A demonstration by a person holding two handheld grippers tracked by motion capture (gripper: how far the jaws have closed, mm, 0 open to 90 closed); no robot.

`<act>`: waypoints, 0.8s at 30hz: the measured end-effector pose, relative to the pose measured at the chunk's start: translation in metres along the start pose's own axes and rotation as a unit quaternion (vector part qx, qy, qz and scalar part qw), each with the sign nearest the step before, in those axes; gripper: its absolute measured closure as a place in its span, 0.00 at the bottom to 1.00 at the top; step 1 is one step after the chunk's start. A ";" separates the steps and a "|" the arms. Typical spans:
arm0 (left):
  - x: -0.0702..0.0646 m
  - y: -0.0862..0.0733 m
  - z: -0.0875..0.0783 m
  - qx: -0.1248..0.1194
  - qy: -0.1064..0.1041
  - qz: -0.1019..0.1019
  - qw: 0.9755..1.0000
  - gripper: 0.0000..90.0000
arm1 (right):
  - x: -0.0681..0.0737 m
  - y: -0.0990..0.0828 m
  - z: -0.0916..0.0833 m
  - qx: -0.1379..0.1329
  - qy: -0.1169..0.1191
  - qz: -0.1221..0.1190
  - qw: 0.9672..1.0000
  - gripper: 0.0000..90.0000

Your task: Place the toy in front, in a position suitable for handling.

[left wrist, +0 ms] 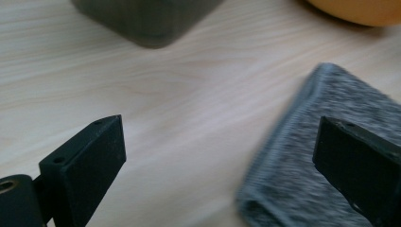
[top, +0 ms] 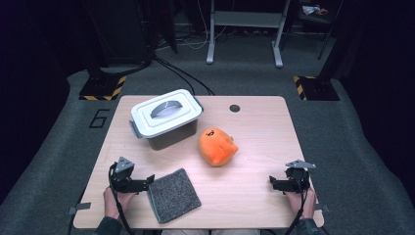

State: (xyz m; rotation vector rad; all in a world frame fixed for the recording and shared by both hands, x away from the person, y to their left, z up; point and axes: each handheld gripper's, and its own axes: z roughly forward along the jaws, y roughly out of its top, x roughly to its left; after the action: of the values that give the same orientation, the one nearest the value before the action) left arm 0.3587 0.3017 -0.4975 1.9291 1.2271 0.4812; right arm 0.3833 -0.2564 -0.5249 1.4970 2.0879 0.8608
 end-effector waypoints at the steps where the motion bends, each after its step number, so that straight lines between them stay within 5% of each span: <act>1: -0.007 -0.001 0.000 -0.002 -0.006 -0.001 1.000 0.03 | 0.000 -0.001 0.000 -0.001 -0.004 0.002 1.000 0.07; 8: -0.046 -0.003 0.004 0.019 -0.052 0.030 0.998 0.05 | -0.005 -0.001 0.003 -0.012 -0.015 0.011 1.000 0.05; 14: -0.070 -0.008 0.010 0.040 -0.061 0.045 0.996 0.05 | -0.010 -0.001 0.004 -0.014 -0.019 0.012 1.000 0.04; 19: -0.078 -0.014 0.022 0.073 -0.059 0.055 0.994 0.05 | -0.009 -0.001 0.004 -0.015 -0.020 0.013 1.000 0.04; 24: -0.078 -0.016 0.025 0.081 -0.050 0.065 0.993 0.08 | -0.010 -0.001 0.004 -0.014 -0.022 0.014 1.000 0.03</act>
State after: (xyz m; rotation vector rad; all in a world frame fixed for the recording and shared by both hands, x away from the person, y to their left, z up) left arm 0.3303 0.2261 -0.5189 2.1546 1.1105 0.3562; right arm 0.3888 -0.2646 -0.5288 1.5210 2.0189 0.8563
